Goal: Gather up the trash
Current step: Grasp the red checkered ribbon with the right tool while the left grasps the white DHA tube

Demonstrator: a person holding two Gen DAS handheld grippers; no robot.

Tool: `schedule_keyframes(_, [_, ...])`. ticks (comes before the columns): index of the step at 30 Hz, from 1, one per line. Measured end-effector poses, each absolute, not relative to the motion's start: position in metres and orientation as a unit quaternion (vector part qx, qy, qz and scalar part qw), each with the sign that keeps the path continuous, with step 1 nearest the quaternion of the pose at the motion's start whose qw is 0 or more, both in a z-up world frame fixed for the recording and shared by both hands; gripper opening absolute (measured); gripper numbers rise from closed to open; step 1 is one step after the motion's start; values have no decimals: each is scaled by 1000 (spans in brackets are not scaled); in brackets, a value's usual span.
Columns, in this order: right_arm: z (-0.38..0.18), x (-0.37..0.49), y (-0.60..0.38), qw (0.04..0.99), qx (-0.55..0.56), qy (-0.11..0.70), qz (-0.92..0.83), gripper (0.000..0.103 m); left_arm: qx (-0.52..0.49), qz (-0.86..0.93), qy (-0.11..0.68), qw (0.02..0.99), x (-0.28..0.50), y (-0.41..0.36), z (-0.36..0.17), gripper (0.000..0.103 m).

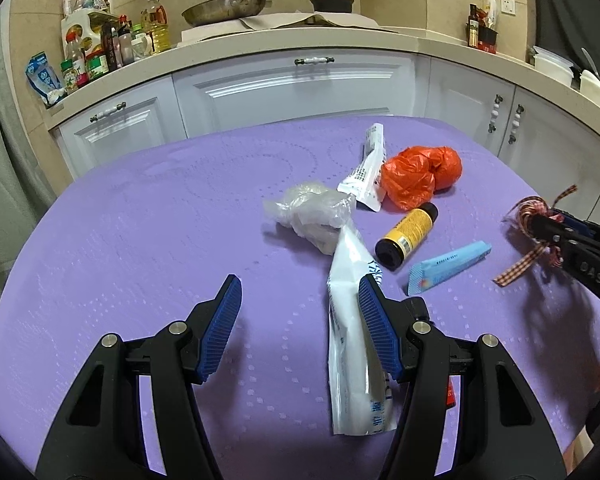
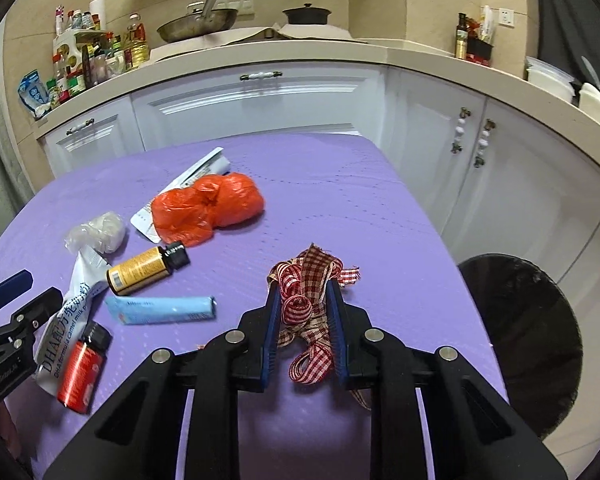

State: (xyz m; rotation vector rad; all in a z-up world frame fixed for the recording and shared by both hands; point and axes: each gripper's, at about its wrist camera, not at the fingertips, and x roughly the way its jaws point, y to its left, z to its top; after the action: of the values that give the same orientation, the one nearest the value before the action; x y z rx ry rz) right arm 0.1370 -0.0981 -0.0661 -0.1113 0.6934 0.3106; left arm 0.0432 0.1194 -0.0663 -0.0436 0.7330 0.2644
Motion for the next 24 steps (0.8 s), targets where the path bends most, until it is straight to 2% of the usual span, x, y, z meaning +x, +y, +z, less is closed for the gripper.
schedule_keyframes(20, [-62, 112, -119, 934, -46, 326, 140, 23, -28, 104, 357, 928, 33, 109, -73, 60])
schedule_keyframes(21, [-62, 112, -120, 934, -46, 326, 141, 23, -29, 103, 356, 928, 32, 110, -74, 58])
schedule_keyframes(23, [-62, 110, -120, 934, -45, 325, 142, 23, -31, 98, 358, 928, 33, 112, -76, 43])
schedule_keyframes(24, [-62, 110, -120, 934, -45, 325, 142, 23, -33, 95, 361, 927, 33, 112, -78, 39])
